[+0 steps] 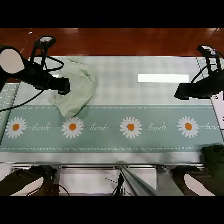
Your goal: Fold the shirts.
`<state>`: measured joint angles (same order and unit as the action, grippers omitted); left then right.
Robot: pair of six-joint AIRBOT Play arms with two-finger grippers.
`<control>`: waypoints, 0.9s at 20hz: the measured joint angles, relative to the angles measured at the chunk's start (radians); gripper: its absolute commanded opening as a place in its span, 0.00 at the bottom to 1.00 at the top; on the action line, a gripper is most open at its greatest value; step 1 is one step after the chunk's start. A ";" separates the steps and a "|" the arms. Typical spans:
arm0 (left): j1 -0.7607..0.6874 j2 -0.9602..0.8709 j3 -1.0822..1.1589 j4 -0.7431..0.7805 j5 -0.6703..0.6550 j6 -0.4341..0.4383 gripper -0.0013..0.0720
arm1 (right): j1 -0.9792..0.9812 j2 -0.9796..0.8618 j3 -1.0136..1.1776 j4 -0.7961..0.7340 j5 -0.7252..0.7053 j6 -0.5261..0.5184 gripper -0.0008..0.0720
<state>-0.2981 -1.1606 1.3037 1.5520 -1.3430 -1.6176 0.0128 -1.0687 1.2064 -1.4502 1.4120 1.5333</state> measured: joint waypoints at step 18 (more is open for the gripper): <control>-0.001 -0.032 0.000 -0.002 0.108 0.017 0.93 | 0.000 0.000 0.000 0.006 -0.080 0.000 0.85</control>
<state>-0.2989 -1.1927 1.3041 1.5501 -1.2354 -1.6005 0.0132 -1.0687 1.2064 -1.4437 1.3319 1.5337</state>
